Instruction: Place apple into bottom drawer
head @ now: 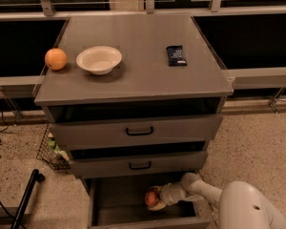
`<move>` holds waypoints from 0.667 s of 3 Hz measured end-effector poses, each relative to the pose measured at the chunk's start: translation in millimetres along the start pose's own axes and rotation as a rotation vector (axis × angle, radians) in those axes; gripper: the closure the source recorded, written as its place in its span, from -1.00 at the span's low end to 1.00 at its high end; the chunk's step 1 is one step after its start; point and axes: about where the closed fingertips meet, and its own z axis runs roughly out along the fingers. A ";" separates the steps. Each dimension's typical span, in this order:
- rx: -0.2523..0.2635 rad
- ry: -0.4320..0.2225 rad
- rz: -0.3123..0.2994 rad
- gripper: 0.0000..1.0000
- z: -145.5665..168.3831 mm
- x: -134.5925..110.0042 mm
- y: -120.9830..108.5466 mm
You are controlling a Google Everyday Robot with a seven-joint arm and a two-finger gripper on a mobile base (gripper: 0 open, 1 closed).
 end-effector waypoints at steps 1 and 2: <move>-0.015 -0.004 0.042 1.00 9.9 12.5 -2.4; -0.033 -0.009 0.057 0.54 17.0 17.5 -3.1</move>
Offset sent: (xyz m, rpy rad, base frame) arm 0.0098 -0.0027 -0.0307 0.0176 0.0829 -0.0148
